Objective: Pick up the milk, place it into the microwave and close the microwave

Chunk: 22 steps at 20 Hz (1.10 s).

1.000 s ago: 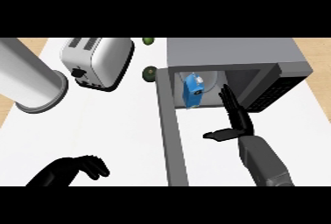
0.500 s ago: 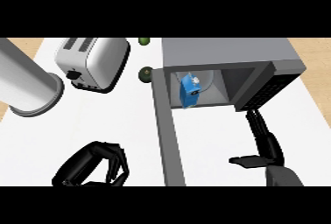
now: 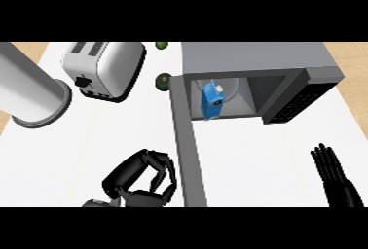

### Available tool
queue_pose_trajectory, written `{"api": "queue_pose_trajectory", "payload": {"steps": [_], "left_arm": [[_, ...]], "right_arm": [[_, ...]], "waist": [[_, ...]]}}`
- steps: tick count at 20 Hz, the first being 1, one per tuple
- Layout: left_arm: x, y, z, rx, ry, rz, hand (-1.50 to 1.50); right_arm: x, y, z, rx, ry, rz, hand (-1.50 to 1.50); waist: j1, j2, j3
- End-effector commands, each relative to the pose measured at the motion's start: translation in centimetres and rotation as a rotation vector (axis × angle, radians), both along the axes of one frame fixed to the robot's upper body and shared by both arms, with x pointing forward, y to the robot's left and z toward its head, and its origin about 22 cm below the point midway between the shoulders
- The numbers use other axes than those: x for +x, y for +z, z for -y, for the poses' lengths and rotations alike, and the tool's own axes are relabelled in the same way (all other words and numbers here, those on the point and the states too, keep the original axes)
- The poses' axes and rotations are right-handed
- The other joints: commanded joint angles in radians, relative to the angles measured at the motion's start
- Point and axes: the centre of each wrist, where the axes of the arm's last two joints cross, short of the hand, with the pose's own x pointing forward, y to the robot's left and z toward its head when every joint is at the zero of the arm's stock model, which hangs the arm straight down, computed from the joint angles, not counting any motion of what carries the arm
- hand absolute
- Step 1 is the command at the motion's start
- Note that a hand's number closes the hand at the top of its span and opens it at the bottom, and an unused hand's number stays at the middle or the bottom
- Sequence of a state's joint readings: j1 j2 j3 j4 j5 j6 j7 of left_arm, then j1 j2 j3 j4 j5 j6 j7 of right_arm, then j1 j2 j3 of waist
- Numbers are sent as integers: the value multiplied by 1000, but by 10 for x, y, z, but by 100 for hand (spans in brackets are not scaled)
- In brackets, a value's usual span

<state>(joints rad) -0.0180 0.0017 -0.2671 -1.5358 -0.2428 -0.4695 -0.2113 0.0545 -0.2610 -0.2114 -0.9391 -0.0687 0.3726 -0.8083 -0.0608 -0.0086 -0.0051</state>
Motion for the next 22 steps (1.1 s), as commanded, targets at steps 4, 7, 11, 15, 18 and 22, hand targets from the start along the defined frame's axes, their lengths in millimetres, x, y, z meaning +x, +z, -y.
{"api": "queue_pose_trajectory", "payload": {"steps": [4,7,11,15,18,22], "left_arm": [[-12,-17,62,-5,-90,9,150],[-20,-38,80,36,-142,-77,150],[-23,-44,107,66,-121,-69,150],[-34,-27,138,67,-110,-42,150],[-23,-33,142,75,-72,-20,150],[-22,-15,157,52,-8,30,150]], "right_arm": [[-44,39,6,78,77,138,-150],[-41,59,5,127,170,165,-150],[-23,87,-16,132,250,209,-150],[-29,110,-10,151,295,198,-150],[-21,130,-21,158,347,241,-150],[-19,147,-19,134,414,228,-150]], "waist": [[10,4,2],[-8,7,1],[-20,12,-1],[-27,12,0],[-41,19,-1],[-68,20,0]]}}
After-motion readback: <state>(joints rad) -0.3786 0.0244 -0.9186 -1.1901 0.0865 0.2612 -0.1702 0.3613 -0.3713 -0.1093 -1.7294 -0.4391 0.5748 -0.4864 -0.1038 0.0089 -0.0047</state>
